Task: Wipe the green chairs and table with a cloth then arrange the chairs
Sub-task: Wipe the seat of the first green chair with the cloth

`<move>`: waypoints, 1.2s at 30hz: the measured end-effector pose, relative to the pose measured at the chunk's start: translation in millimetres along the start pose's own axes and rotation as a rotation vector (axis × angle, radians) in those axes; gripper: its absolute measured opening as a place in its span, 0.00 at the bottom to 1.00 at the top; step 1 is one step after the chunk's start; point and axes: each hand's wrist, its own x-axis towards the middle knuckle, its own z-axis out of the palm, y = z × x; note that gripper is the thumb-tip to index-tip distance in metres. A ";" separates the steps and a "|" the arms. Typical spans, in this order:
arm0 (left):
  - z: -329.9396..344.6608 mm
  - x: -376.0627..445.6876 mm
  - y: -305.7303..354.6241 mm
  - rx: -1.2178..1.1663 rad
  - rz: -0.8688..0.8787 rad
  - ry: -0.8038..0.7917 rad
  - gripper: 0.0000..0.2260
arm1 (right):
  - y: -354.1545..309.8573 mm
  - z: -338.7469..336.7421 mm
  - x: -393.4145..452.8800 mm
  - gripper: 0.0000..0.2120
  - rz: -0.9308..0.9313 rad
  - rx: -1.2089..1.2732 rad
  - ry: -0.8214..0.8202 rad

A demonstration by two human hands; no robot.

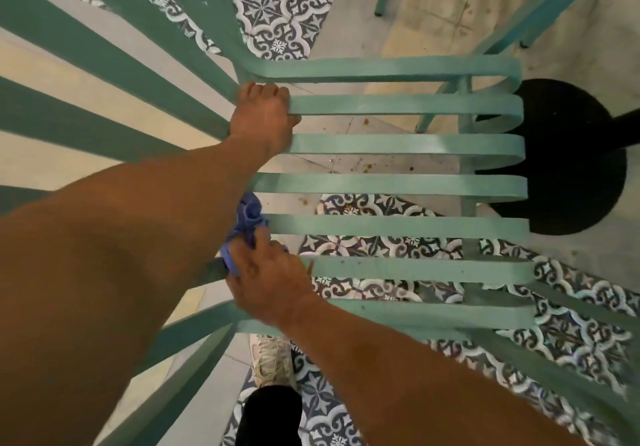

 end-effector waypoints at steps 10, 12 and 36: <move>-7.0 -3.8 1.5 -0.015 -0.018 -0.019 0.19 | 218.0 -151.0 -186.8 0.21 0.311 -0.323 -0.254; -5.5 -3.7 1.5 -0.018 -0.018 -0.011 0.19 | 195.3 -144.5 -173.4 0.17 0.152 -0.270 -0.219; -6.0 -5.1 3.1 -0.045 -0.022 -0.002 0.17 | 122.0 -52.5 -66.1 0.19 -0.244 -0.218 -0.191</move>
